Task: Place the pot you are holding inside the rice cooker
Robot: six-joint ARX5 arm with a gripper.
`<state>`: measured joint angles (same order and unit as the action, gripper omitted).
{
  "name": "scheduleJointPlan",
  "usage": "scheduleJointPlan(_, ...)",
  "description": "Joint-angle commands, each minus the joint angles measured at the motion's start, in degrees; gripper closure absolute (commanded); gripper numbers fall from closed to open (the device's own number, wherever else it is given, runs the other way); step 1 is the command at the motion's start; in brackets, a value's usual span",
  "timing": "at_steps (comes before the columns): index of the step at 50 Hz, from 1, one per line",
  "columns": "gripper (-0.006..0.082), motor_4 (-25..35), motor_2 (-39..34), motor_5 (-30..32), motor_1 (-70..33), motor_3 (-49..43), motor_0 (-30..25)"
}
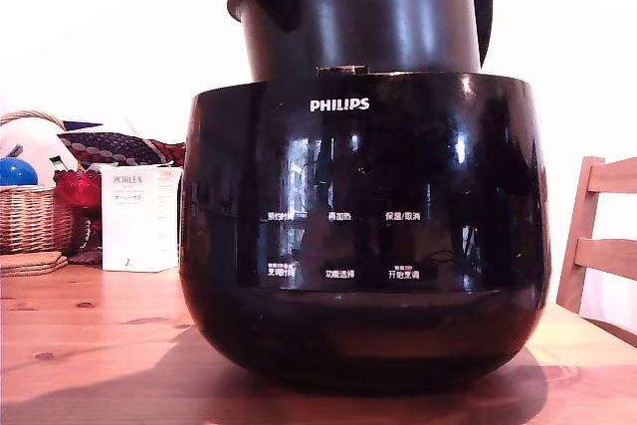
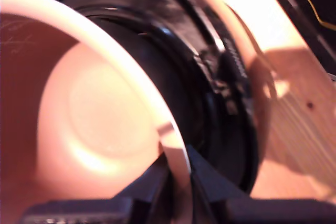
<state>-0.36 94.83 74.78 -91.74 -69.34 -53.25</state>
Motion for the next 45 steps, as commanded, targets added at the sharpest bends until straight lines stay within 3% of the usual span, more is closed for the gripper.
scheduleJointPlan(1,0.079,-0.11,1.66,0.81,-0.2,1.42,0.04)
scheduleJointPlan(14,0.079,-0.11,1.66,4.79,-1.66,0.98,0.63)
scheduleJointPlan(45,0.079,4.92,1.66,4.74,-4.22,-1.81,3.76)
